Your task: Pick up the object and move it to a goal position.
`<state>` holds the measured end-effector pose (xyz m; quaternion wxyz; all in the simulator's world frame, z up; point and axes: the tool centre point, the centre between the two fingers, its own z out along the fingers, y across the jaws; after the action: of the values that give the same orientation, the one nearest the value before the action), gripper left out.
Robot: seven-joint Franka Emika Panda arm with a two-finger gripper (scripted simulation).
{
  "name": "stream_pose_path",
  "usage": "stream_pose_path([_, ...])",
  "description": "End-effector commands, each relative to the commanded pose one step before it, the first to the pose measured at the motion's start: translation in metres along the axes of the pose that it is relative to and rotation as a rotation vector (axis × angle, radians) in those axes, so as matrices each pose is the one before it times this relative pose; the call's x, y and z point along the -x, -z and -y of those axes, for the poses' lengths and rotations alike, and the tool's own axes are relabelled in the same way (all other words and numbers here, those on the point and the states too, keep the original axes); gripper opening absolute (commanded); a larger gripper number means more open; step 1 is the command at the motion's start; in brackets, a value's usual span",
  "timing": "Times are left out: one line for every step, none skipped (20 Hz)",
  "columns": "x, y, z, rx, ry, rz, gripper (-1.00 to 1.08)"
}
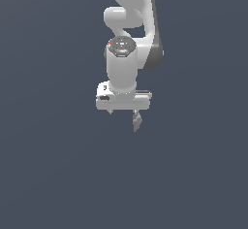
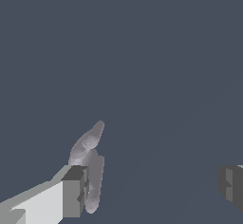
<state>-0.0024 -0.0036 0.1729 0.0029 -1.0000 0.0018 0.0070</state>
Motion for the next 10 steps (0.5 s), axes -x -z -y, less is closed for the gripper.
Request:
stream_pose_path([0.0, 0.0, -0.00001, 0.0, 0.0, 0.0, 1.0])
stream_pose_path([0.00006, -0.00021, -0.00066, 0.00073, -0.00094, -0.00001, 1.0])
stream_pose_path([0.00016, -0.00064, -0.00188, 0.00193, -0.0026, 0.0, 1.0])
stream_pose_path([0.00026, -0.00105, -0.00318, 0.00324, -0.00436, 0.00001, 1.0])
stream_pose_path([0.00034, -0.00144, -0.00454, 0.00453, -0.0061, 0.00005, 1.0])
stream_pose_path([0.00038, -0.00178, -0.00598, 0.00574, -0.00775, 0.00013, 1.0])
stream_pose_path([0.00027, -0.00157, -0.00587, 0.00531, -0.0072, 0.00021, 1.0])
stream_pose_path([0.00011, -0.00109, -0.00483, 0.00404, -0.00551, 0.00026, 1.0])
stream_pose_path([-0.00004, -0.00063, -0.00364, 0.00271, -0.00374, 0.00026, 1.0])
stream_pose_path([-0.00013, -0.0002, -0.00223, 0.00138, -0.00194, 0.00022, 1.0])
